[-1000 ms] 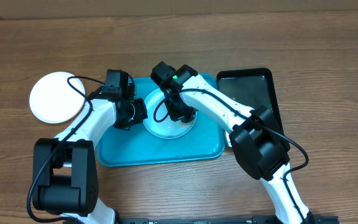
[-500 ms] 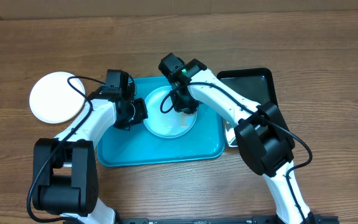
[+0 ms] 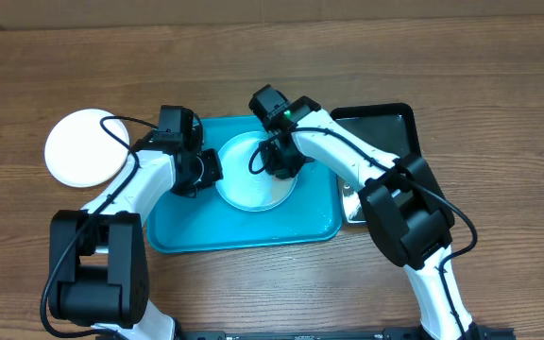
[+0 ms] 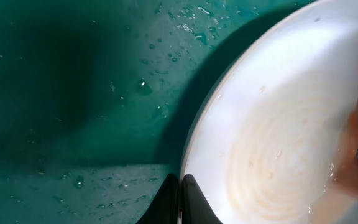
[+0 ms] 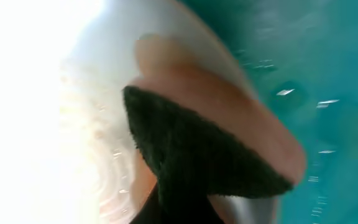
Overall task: Clean dirty plates on tray and stack at the side
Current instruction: 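Scrub the white plate with the sponge in the right gripper, then return the sponge to the water tray, release it, and raise the right arm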
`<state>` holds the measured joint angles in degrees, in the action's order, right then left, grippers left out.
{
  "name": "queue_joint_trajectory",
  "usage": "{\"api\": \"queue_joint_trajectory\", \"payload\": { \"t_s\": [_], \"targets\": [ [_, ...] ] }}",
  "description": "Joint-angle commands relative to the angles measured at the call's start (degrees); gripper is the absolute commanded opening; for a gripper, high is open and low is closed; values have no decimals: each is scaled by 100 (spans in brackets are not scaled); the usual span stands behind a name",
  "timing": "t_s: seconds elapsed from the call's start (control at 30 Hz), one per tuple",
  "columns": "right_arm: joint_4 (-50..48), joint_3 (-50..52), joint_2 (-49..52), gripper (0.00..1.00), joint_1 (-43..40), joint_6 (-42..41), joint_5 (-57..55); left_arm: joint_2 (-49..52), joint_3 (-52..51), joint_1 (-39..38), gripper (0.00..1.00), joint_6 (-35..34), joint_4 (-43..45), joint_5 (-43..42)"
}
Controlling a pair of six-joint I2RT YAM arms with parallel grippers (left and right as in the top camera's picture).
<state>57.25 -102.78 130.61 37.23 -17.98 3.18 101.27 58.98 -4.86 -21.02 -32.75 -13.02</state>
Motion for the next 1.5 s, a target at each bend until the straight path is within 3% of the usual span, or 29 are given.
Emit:
{"api": "queue_joint_trajectory", "payload": {
  "t_s": [0.0,0.17,0.4,0.63,0.9,1.13,1.47],
  "targets": [
    [-59,225,138,4,170,-7,1362,-164,125,-42,4,-44,35,-186],
    [-122,225,138,4,286,-7,1440,-164,125,-42,4,-44,46,-186],
    [-319,114,131,4,249,232,2437,-164,125,-42,4,-42,48,-184],
    [398,-796,-184,4,-223,874,3018,-164,125,-42,4,-42,48,-181],
    [1781,-1309,-671,4,-1104,911,1858,-164,125,-42,5,-42,48,-184],
    [3147,-1246,-673,4,-1888,903,-96,-164,125,-42,5,-42,46,-184],
    [2811,-522,-673,4,-2389,905,-713,-164,125,-42,5,-42,37,-184]
  ]
}}
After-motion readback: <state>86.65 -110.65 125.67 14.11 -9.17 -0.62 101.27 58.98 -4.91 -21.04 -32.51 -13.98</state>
